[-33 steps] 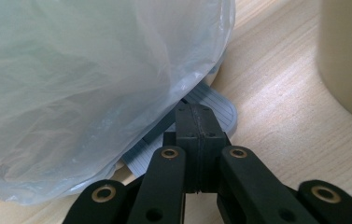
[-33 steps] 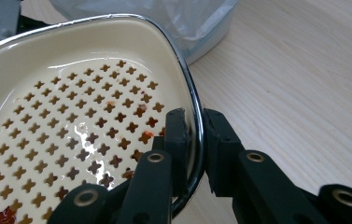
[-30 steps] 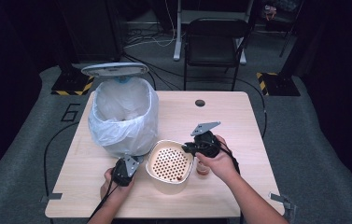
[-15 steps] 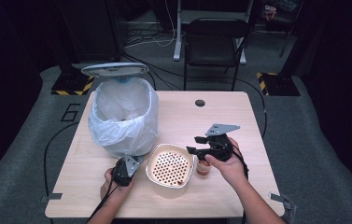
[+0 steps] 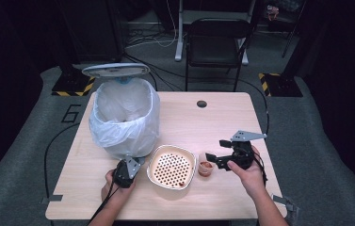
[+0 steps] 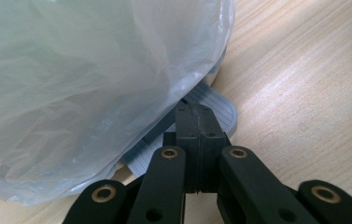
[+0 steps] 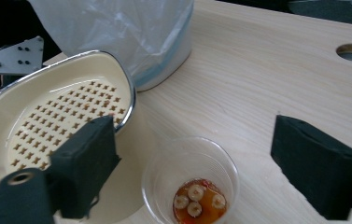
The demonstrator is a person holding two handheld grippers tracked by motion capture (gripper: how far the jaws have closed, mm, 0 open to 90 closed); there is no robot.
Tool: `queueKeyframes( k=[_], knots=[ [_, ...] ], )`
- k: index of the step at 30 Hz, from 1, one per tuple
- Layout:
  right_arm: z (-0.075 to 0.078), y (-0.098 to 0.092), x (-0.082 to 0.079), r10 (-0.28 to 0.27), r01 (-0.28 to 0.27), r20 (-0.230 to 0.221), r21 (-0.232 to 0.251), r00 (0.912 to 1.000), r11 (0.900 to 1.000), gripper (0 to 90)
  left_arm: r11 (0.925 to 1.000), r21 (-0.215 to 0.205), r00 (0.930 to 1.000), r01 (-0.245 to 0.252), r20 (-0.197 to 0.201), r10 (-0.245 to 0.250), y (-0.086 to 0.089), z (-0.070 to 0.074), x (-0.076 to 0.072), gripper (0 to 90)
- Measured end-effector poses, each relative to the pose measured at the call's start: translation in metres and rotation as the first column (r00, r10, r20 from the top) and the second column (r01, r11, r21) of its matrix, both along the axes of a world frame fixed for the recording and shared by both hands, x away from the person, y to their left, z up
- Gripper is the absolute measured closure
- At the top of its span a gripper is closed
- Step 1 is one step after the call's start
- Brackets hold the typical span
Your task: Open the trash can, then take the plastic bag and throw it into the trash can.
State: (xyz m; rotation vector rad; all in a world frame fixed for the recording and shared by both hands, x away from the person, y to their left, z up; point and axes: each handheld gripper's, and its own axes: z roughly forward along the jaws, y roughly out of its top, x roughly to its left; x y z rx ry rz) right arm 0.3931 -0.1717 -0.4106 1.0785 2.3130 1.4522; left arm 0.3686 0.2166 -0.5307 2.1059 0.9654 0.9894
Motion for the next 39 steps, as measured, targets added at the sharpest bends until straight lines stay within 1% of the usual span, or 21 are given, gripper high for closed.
queueKeyframes(
  k=[2,3,4,5,7,8,11,12,14,15,17,18,19,21,24,27,28,30,34,37,39],
  knots=[
    [-0.005,-0.005,-0.004,-0.024,0.024,0.004,0.020,0.9997,0.999,4.8,1.0000,-0.001,1.0000,0.001,-0.005,-0.001,0.000,0.000,0.000,90.0],
    [-0.007,-0.006,-0.006,-0.037,0.037,0.002,0.010,0.9993,0.999,0.0,1.0000,-0.003,1.0000,-0.001,-0.002,0.001,0.000,0.000,0.000,90.0],
    [-0.010,-0.007,-0.007,-0.024,0.024,-0.007,0.003,0.9997,1.000,0.0,1.0000,-0.004,1.0000,-0.002,-0.001,0.002,-0.001,0.000,0.000,90.0],
    [-0.012,-0.008,-0.009,-0.022,0.022,-0.007,0.009,0.9997,1.000,0.0,1.0000,-0.004,0.9999,-0.007,0.009,0.007,-0.001,-0.001,0.000,90.0],
    [-0.017,-0.010,-0.013,-0.047,0.047,0.002,0.006,0.9989,0.999,0.0,1.0000,-0.005,0.9999,-0.007,0.011,0.007,-0.001,-0.001,0.000,90.0],
    [-0.020,-0.011,-0.015,-0.052,0.052,0.001,0.002,0.9986,0.999,0.0,1.0000,-0.003,1.0000,-0.003,0.001,0.003,-0.001,-0.001,0.000,90.0],
    [-0.027,-0.015,-0.020,-0.080,0.080,0.013,-0.025,0.9967,0.996,0.0,1.0000,0.000,1.0000,-0.005,0.004,0.005,-0.001,-0.001,0.000,90.0],
    [-0.030,-0.018,-0.021,-0.087,0.087,0.017,-0.032,0.9961,0.996,3.3,1.0000,-0.002,1.0000,-0.004,0.004,0.004,-0.001,-0.001,0.000,90.0],
    [-0.033,-0.023,-0.022,-0.081,0.082,0.041,-0.026,0.9958,0.996,13.9,1.0000,0.000,1.0000,-0.004,0.004,0.004,-0.001,-0.001,0.000,90.0],
    [-0.035,-0.025,-0.023,-0.083,0.084,0.045,-0.019,0.9956,0.996,14.3,1.0000,-0.002,1.0000,-0.004,0.004,0.004,-0.001,-0.001,0.000,90.0],
    [-0.038,-0.030,-0.023,-0.079,0.080,0.084,-0.007,0.9933,0.997,21.6,1.0000,0.003,1.0000,-0.003,0.004,0.003,-0.001,-0.001,-0.001,89.9],
    [-0.040,-0.031,-0.023,-0.085,0.086,0.105,-0.004,0.9908,0.996,21.9,1.0000,0.003,1.0000,-0.003,0.004,0.003,-0.001,-0.001,-0.001,89.9],
    [-0.041,-0.032,-0.023,-0.089,0.090,0.110,-0.001,0.9899,0.996,21.7,1.0000,0.003,1.0000,-0.002,0.003,0.002,-0.001,-0.001,-0.001,89.9],
    [-0.043,-0.031,-0.022,-0.091,0.095,0.125,-0.027,0.9880,0.995,21.7,1.0000,0.003,1.0000,-0.002,0.002,0.002,-0.001,0.000,0.000,89.9],
    [-0.048,-0.030,-0.022,-0.083,0.088,0.122,-0.041,0.9891,0.995,20.2,1.0000,0.003,1.0000,-0.002,0.002,0.002,-0.001,0.000,0.000,90.0],
    [-0.051,-0.025,-0.021,-0.074,0.080,0.105,-0.055,0.9918,0.995,15.9,1.0000,0.003,1.0000,-0.002,0.003,0.002,-0.001,-0.001,-0.001,89.9],
    [-0.052,-0.022,-0.021,-0.050,0.056,0.095,-0.058,0.9943,0.997,15.9,1.0000,0.003,1.0000,-0.003,0.003,0.003,-0.001,-0.001,-0.001,89.9],
    [-0.052,-0.017,-0.021,-0.031,0.037,0.095,-0.067,0.9950,0.997,13.6,1.0000,0.002,1.0000,-0.002,0.003,0.002,-0.001,-0.001,-0.001,89.9],
    [-0.053,-0.009,-0.020,-0.005,0.013,0.093,-0.082,0.9957,0.997,10.9,1.0000,0.003,1.0000,-0.002,0.004,0.002,-0.001,-0.001,-0.001,89.9],
    [-0.054,-0.002,-0.018,0.018,-0.011,0.083,-0.084,0.9964,0.996,10.8,1.0000,0.004,1.0000,-0.003,0.005,0.003,-0.001,-0.001,-0.001,89.9],
    [-0.055,0.002,-0.017,0.029,-0.020,0.087,-0.094,0.9958,0.995,10.8,1.0000,0.004,1.0000,-0.003,0.004,0.003,-0.001,-0.001,-0.001,89.9]
  ],
)
